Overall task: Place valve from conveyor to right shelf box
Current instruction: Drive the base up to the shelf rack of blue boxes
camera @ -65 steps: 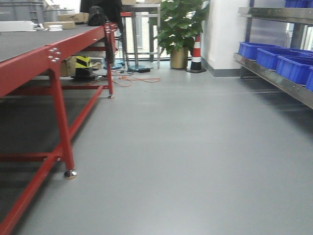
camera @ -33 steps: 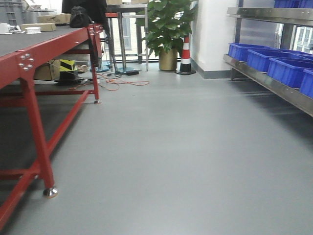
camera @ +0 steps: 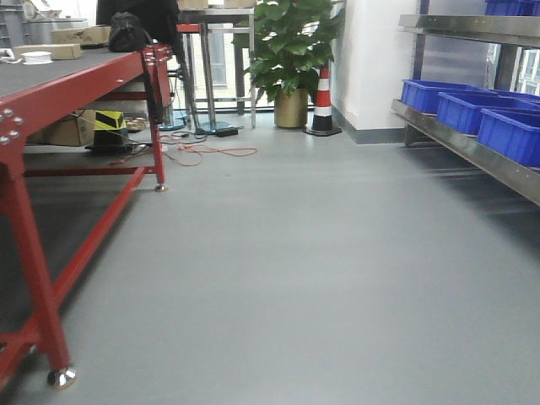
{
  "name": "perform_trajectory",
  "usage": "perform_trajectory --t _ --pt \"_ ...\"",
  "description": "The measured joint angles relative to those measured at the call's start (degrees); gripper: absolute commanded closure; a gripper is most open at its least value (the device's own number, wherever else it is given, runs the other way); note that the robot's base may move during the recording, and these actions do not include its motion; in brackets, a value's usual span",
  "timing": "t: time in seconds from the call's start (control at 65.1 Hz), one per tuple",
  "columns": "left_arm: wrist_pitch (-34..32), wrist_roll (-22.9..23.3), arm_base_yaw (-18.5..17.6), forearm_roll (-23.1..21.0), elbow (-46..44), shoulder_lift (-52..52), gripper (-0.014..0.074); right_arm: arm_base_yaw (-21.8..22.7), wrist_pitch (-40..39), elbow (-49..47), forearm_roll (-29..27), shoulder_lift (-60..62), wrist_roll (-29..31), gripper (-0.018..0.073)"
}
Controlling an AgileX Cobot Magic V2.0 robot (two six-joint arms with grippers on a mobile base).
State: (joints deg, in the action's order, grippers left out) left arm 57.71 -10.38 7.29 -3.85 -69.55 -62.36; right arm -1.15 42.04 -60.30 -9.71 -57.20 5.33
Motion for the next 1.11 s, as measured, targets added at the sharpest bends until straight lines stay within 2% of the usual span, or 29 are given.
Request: perform_trajectory --t 0.537,0.829,1.105 --pt "-0.79 0.00 0.00 0.21 0.10 0.00 0.0708 0.00 -0.74 0.00 -0.08 0.00 0.00 0.0713" --pt "-5.64 0.00 0.00 0.21 0.10 0.00 0.0708 0.00 -5.81 0.00 -0.08 0.00 0.00 0.0713" --pt "-11.80 0.00 0.00 0.21 0.10 0.00 0.0708 0.00 -6.73 0.00 -0.08 0.00 0.00 0.0713"
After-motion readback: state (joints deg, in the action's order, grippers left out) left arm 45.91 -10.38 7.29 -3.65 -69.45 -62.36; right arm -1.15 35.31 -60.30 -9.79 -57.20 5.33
